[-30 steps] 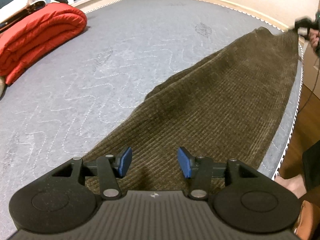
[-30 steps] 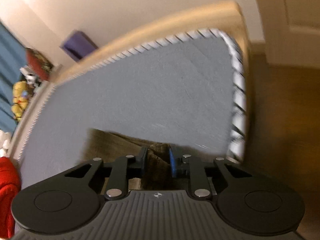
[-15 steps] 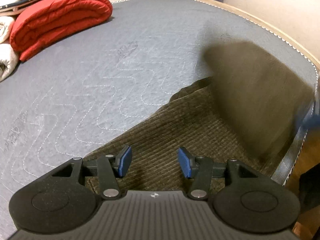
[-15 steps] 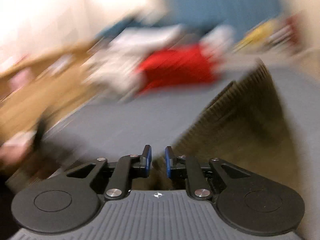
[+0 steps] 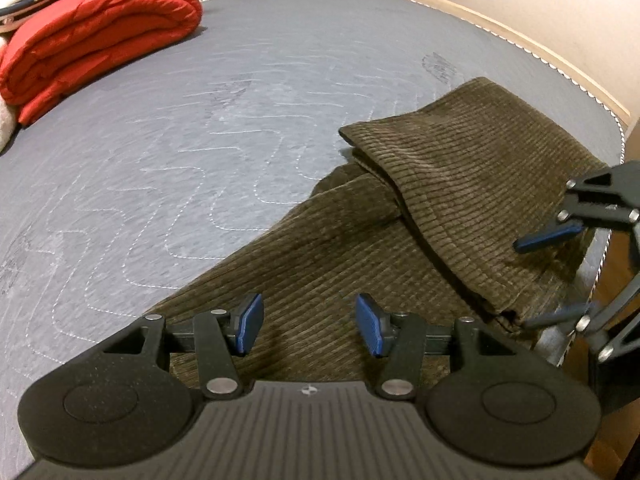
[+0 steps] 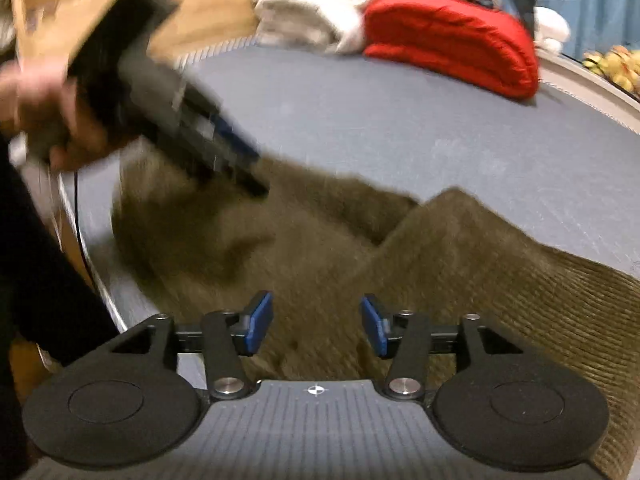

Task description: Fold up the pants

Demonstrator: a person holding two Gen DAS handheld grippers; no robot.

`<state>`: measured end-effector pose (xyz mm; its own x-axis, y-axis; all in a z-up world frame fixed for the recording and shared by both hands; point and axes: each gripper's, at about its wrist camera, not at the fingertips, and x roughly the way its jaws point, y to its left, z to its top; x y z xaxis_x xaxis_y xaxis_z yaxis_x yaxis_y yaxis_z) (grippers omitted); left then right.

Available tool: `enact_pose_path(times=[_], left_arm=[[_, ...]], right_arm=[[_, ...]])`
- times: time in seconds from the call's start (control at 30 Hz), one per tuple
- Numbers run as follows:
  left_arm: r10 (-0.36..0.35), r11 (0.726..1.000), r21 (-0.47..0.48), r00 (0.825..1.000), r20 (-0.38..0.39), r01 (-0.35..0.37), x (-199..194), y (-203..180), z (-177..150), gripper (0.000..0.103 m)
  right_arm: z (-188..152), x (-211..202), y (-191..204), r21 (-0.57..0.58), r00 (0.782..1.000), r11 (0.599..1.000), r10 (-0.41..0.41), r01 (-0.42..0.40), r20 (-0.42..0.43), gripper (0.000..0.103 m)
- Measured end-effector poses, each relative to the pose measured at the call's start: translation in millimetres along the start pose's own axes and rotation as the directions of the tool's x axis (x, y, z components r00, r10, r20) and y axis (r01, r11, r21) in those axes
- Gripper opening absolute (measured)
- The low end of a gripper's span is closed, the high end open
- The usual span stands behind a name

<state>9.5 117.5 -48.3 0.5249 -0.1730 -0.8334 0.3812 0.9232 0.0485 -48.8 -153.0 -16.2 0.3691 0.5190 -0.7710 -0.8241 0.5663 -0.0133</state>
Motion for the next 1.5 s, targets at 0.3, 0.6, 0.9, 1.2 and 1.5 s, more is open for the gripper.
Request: enact_pose_path(times=[0.3,0.6,0.9,1.2,1.5], left_arm=[[0.006,1.0,0.02,1.0,-0.014,-0.006,2.7,-3.7,-4.0,0.057],[0.008,1.0,0.011,1.0,0.001,-0.008,-0.7,-1.0,-3.4,0.057],[-0.015,0.996,-0.086,0.998,0.055,0.02,-6.5,11.6,5.6,0.057],[-0.058,0.989,-0.125,0.988,0.143,0.076,-11.3,2.4,19.2,0.057],[-0.083,0.997,0.009,0.973,0.217,0.083,11.9,-44.8,50.2,0.046]], right_arm=[[-11.2,28.3,18.1,-0.08,0.995,0.995,-0.062,0.056,-0.076,0.066],[-0.2,13.6,9.3,-0.079,0.998,0.996,-0.037,0.033,-0.051,0.019],[16.3,-26.8,55.0,-0.162,0.982,0.982,0.122,-0.098,0.143,0.022],[10.7,-47.4,-0.2,0.078,0.99,0.995,0.058,-0.068,0.13,0.066],[-30.2,-60.7,-96.9,0.494,0.938,0.801,-0.333,0.336,-0.098,0.073]])
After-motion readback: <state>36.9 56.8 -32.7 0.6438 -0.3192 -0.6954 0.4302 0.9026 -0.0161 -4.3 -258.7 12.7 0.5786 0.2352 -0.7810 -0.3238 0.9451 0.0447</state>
